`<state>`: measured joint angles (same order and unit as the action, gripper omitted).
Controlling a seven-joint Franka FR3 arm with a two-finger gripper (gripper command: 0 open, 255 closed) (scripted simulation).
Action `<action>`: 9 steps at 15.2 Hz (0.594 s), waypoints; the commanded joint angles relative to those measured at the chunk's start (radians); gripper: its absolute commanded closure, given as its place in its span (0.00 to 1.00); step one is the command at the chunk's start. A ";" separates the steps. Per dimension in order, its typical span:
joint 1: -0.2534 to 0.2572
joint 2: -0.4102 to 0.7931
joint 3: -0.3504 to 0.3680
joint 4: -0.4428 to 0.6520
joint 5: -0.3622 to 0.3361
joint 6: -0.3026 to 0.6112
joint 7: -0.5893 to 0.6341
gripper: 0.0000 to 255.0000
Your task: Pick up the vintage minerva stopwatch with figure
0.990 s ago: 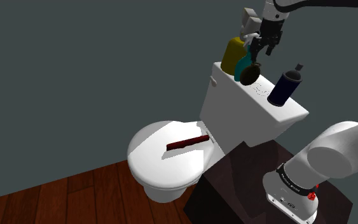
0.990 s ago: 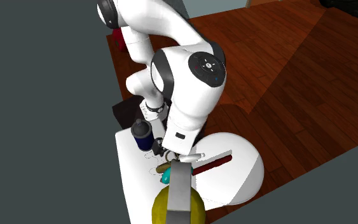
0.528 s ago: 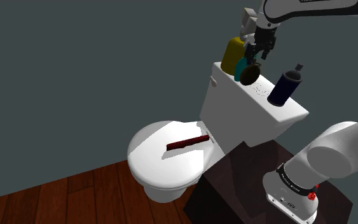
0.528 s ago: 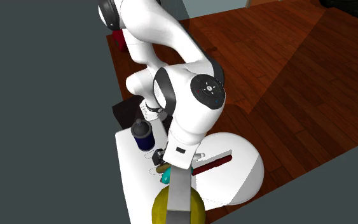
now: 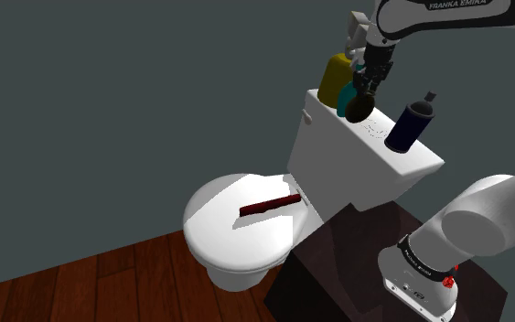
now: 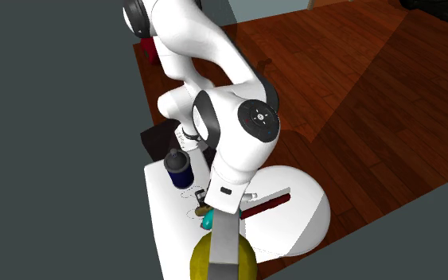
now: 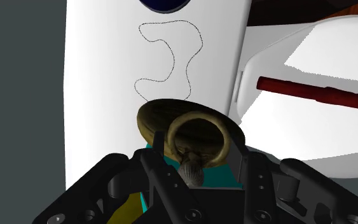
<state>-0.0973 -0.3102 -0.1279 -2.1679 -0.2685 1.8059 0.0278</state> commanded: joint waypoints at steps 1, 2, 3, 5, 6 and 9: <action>0.000 0.001 0.000 -0.001 0.000 0.000 0.000 1.00; 0.000 0.001 0.000 -0.001 0.000 0.000 0.000 1.00; 0.000 0.002 0.000 -0.001 0.000 0.000 0.000 1.00; 0.000 0.000 0.000 -0.001 0.000 -0.001 0.000 1.00; 0.000 -0.001 0.001 0.011 0.001 -0.014 -0.003 1.00; 0.001 -0.003 0.003 0.049 0.004 -0.053 -0.011 1.00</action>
<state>-0.0972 -0.3100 -0.1273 -2.1279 -0.2657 1.7657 0.0172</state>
